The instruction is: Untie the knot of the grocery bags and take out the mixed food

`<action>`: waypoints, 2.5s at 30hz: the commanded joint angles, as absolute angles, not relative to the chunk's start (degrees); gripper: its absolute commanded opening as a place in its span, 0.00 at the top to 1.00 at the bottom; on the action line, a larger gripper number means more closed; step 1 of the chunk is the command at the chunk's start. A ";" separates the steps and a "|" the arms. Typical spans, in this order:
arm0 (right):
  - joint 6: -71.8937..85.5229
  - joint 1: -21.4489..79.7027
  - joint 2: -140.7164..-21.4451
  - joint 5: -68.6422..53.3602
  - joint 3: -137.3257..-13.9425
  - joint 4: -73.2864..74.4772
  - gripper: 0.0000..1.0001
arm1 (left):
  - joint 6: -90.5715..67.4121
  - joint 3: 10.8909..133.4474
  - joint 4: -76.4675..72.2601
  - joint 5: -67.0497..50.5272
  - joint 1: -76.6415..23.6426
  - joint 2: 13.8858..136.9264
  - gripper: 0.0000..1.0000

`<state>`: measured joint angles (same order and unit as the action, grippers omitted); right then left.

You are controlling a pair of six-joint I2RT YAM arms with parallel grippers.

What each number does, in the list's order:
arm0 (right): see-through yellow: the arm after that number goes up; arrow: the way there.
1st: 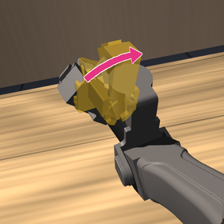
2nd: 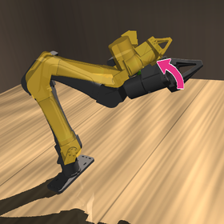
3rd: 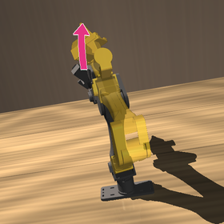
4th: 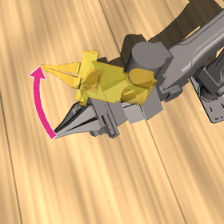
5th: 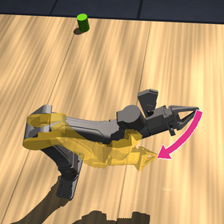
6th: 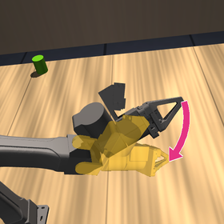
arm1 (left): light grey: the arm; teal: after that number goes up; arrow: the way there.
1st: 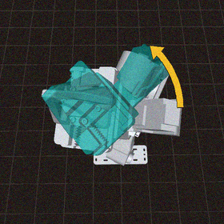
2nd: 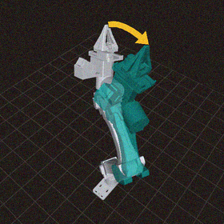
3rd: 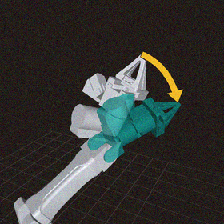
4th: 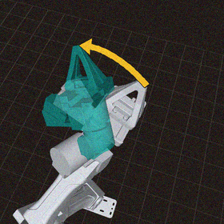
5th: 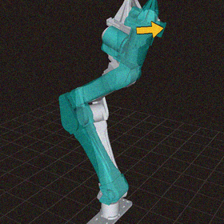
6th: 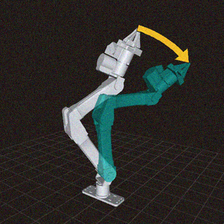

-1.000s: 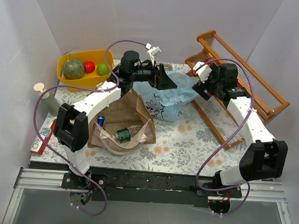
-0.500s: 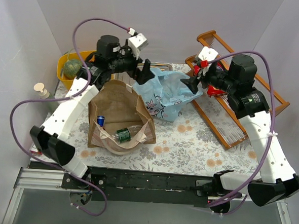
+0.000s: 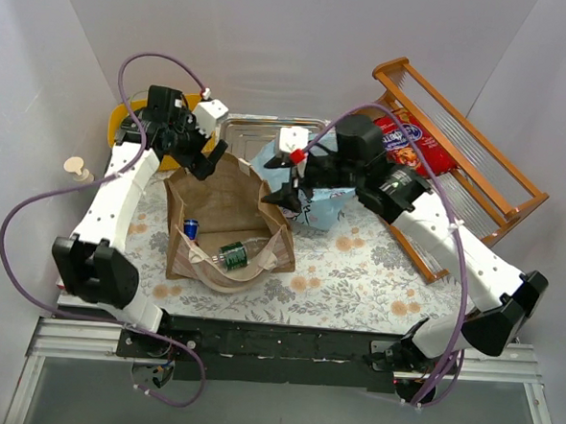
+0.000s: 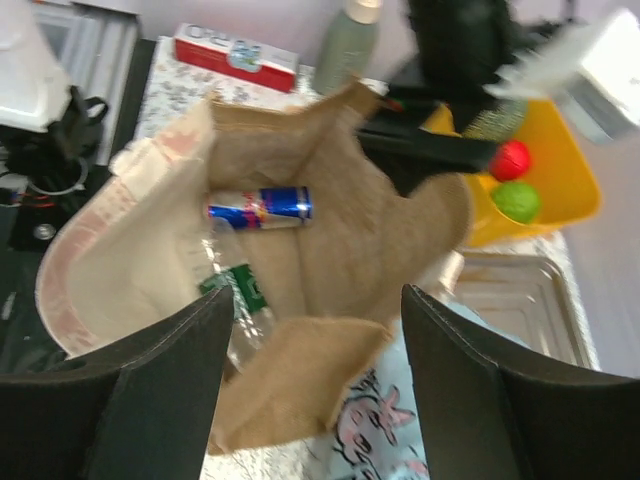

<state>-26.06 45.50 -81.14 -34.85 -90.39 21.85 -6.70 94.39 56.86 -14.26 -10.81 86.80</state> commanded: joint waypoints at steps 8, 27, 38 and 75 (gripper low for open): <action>-27.59 59.05 -85.78 -29.02 -85.17 13.62 0.29 | 3.42 99.84 65.43 -26.26 -3.08 94.74 0.32; -40.69 64.87 -83.24 -10.72 -63.46 12.39 0.34 | -13.17 77.75 51.26 -46.05 -2.99 51.45 1.00; -45.78 63.98 -89.38 -17.22 -65.21 7.30 0.25 | -14.23 66.45 53.71 -44.21 -3.16 49.21 1.00; -73.39 60.56 -108.13 -18.98 -83.33 16.00 0.90 | -19.60 70.92 48.87 -41.05 -3.08 63.37 1.00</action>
<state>-72.86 61.41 -117.21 -17.12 -86.04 10.22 -18.50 68.20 50.70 -40.66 -3.07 63.13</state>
